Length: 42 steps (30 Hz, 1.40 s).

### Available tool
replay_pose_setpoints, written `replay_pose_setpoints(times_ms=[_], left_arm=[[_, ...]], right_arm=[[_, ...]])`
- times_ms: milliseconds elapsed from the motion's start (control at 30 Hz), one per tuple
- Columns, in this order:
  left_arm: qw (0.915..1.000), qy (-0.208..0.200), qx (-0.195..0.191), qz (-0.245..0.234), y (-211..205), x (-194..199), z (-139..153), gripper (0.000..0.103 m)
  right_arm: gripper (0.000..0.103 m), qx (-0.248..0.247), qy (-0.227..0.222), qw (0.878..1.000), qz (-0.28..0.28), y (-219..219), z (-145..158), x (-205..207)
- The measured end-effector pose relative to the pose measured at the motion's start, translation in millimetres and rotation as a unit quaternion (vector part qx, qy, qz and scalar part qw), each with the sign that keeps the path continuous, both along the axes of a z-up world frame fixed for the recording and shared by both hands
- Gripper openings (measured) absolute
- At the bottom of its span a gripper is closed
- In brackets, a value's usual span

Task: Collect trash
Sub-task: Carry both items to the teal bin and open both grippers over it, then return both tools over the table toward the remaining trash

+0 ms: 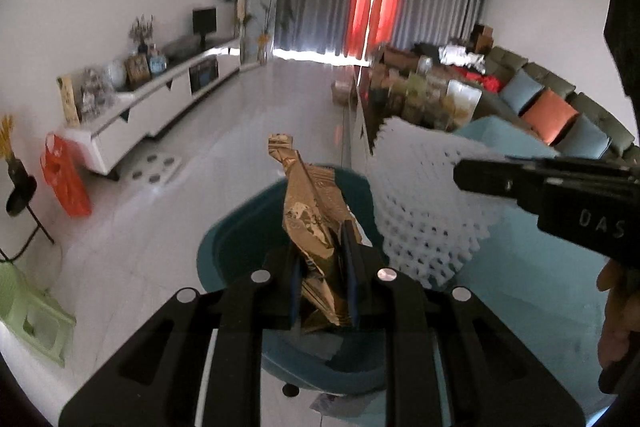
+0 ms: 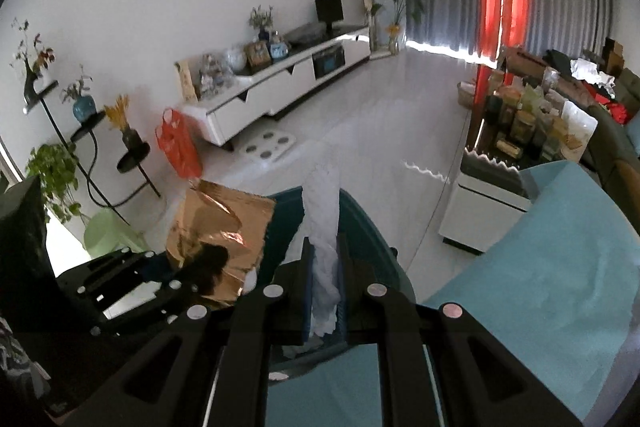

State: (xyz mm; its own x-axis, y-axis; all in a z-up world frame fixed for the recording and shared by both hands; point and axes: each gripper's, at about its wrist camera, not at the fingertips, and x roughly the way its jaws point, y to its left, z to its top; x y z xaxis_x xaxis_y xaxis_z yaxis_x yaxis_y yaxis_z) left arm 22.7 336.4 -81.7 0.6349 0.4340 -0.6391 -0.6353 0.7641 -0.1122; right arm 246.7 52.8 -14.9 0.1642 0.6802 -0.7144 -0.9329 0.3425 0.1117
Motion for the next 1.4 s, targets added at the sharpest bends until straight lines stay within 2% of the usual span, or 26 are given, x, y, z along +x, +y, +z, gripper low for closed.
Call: replay_pose_setpoints(times_ms=[133,200,300,367,400,467,500,600,633,667,700,767,967,1200,1300,1400], left_arm=[[0.9992,0.025,-0.028,0.011,23.9,13.0,-35.4,0.020],[0.9985,0.035,-0.040,0.012,31.6,16.7,-49.5,0.025],[0.9980,0.043,-0.045,0.013,41.2,19.1,-67.9,0.033],[0.9982,0.041,-0.040,0.018,47.8,20.3,-72.9,0.051],[0.9983,0.038,-0.039,0.022,48.3,18.9,-72.8,0.053],[0.9987,0.026,-0.033,0.031,52.5,16.4,-68.9,0.066],[0.9988,0.021,-0.030,0.033,46.1,12.4,-63.4,0.077],[0.9988,-0.014,-0.018,0.044,39.5,0.0,-41.6,0.093],[0.9987,-0.022,-0.013,0.045,35.1,-8.9,-32.9,0.096],[0.9983,-0.034,-0.009,0.046,31.1,-14.8,-25.0,0.098],[0.9976,-0.051,-0.006,0.046,29.7,-18.3,-17.0,0.098],[0.9963,-0.072,-0.002,0.047,20.6,-26.4,2.2,0.098],[0.9925,-0.109,0.024,0.050,-9.4,-32.1,45.9,0.098],[0.9875,-0.149,0.044,0.029,-67.7,-21.0,84.0,0.098],[0.9817,-0.171,0.081,-0.016,-108.2,-13.6,100.2,0.098],[0.9717,-0.191,0.123,-0.066,-155.5,-3.1,113.3,0.098]], right_arm=[[0.011,-0.031,-0.004,1.000,0.004,15.1,-14.8,3.1],[0.012,-0.041,0.000,0.999,0.004,21.3,-19.8,4.9],[0.021,-0.046,-0.002,0.999,-0.001,25.0,-23.1,6.7],[0.024,-0.046,-0.001,0.999,-0.004,25.0,-24.5,8.0],[0.025,-0.044,-0.002,0.999,-0.005,26.3,-24.4,7.3],[0.031,-0.039,-0.001,0.999,-0.008,27.2,-24.7,7.0],[0.032,-0.031,0.001,0.999,-0.013,24.2,-21.6,7.1],[0.037,-0.003,0.000,1.000,-0.021,13.5,-10.5,8.0],[0.042,0.007,0.000,1.000,-0.023,7.0,-6.3,9.1],[0.050,0.019,0.000,0.999,-0.029,0.4,-1.1,9.0],[0.054,0.031,0.001,0.999,-0.037,-6.9,4.2,9.0],[0.072,0.062,-0.009,0.997,-0.050,-26.3,16.3,8.2],[0.095,0.124,-0.050,0.985,-0.106,-88.0,47.8,7.8],[0.096,0.159,-0.082,0.971,-0.161,-160.0,64.5,8.5],[0.096,0.168,-0.101,0.962,-0.191,-199.7,65.9,7.6],[0.096,0.177,-0.122,0.949,-0.232,-246.8,65.6,4.7]])
